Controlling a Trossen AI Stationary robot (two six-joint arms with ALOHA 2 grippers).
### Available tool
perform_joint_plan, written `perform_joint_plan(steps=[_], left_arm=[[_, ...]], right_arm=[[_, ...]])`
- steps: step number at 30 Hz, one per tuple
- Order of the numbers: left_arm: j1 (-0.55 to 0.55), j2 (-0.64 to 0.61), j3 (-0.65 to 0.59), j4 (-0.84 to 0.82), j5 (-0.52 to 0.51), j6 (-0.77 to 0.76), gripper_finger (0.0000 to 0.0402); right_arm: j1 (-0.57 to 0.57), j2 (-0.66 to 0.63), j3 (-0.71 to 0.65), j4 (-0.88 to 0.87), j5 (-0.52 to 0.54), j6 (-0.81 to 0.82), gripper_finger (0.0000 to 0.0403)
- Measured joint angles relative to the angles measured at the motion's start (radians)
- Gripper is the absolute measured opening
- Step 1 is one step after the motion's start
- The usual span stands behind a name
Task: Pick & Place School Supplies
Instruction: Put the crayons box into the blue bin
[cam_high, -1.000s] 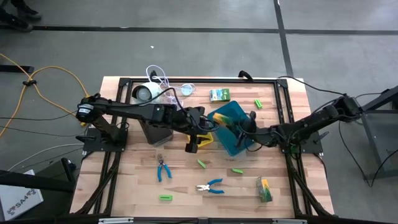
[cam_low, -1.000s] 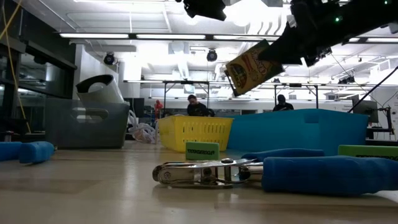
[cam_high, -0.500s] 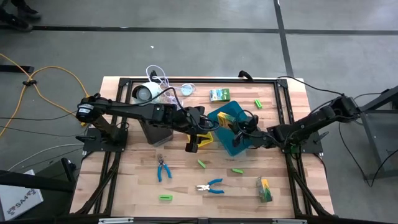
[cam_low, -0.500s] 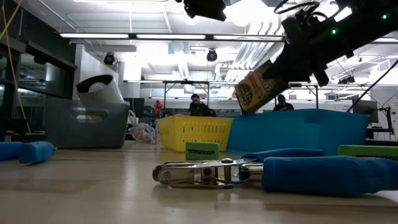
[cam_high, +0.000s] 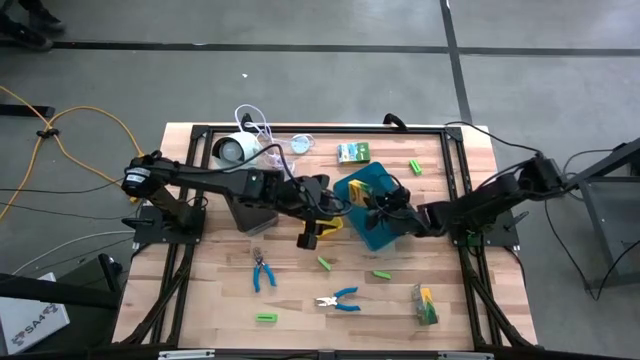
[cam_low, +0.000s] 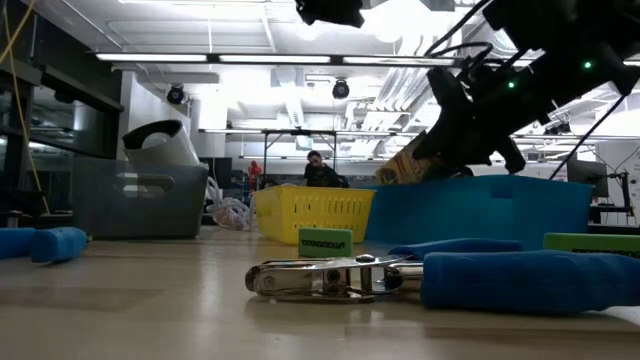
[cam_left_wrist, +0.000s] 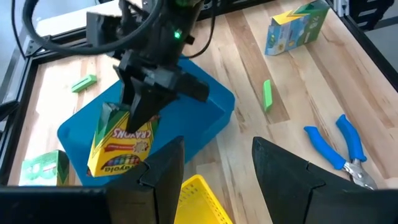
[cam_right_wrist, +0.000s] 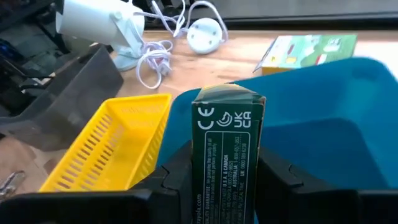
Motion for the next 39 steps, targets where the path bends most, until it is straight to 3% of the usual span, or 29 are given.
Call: perform_joint_plan(steps=[9,39], left_arm=[[0.0,0.0,0.0,0.0,0.0,0.0,0.0182],[0.0,0.0,0.0,0.0,0.0,-0.007,0.0182]], right_arm=[[-0.005,0.043,0.0,0.012,-0.09,0.056,0.0128],[-0.007,0.042,0.0,0.045,-0.093,-0.095,0.0188]])
